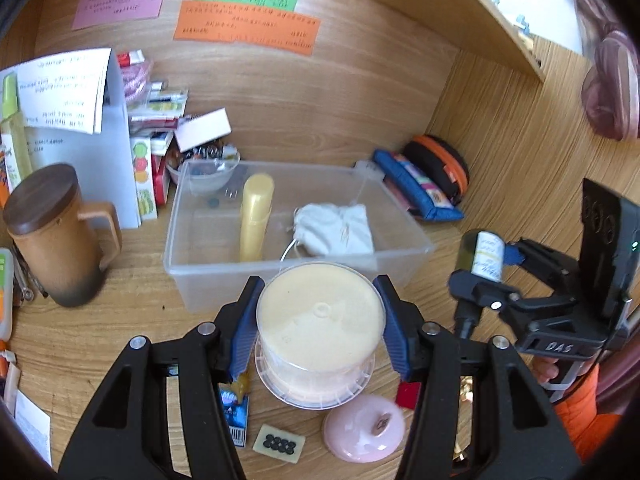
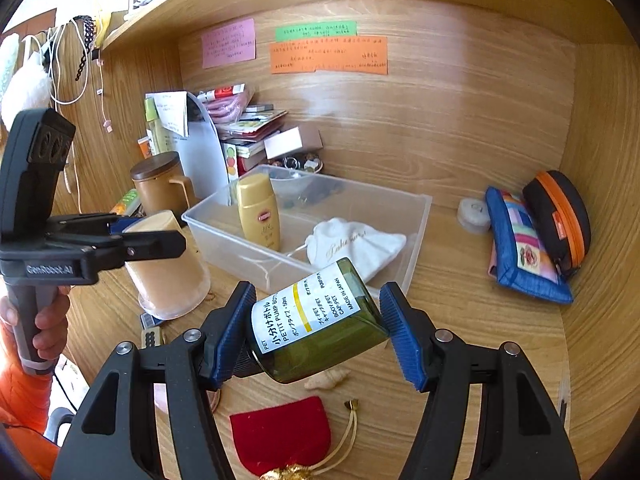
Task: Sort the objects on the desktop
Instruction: 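Carry the green bottle into the bin and release it while left drops the candle jar in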
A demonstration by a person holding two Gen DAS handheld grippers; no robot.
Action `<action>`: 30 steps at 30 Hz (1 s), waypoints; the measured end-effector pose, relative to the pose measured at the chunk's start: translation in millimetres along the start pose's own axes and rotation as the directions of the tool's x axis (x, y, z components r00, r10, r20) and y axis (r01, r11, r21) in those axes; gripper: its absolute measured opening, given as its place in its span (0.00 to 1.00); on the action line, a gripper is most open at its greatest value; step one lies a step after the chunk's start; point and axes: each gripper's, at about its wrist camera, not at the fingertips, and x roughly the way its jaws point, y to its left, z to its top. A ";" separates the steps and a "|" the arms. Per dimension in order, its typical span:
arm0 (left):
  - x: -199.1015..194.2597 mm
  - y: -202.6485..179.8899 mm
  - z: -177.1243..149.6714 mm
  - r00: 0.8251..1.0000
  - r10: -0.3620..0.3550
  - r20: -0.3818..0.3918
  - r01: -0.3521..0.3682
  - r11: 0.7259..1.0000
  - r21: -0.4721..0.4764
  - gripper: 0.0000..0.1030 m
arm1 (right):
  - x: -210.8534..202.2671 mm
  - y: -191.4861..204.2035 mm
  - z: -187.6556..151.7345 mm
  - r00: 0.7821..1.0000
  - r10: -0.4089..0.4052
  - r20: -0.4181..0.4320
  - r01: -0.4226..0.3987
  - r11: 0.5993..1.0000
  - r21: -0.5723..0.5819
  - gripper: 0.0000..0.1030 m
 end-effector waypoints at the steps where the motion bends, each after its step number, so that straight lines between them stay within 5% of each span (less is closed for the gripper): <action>1: -0.6 -0.7 2.1 1.000 0.000 0.004 0.000 1.000 0.001 0.53 | 1.0 -0.2 2.2 1.000 -0.002 0.002 0.002 1.000 -0.006 0.59; 9: 11.4 2.2 24.4 0.998 -0.058 0.014 0.058 0.998 -0.025 0.53 | 6.8 -4.2 18.5 1.000 0.011 0.028 -0.010 0.999 -0.034 0.59; 30: 57.6 9.4 71.5 0.999 -0.046 -0.023 0.046 0.999 -0.021 0.53 | 59.1 -24.5 63.8 1.000 0.014 -0.002 -0.014 0.995 -0.101 0.59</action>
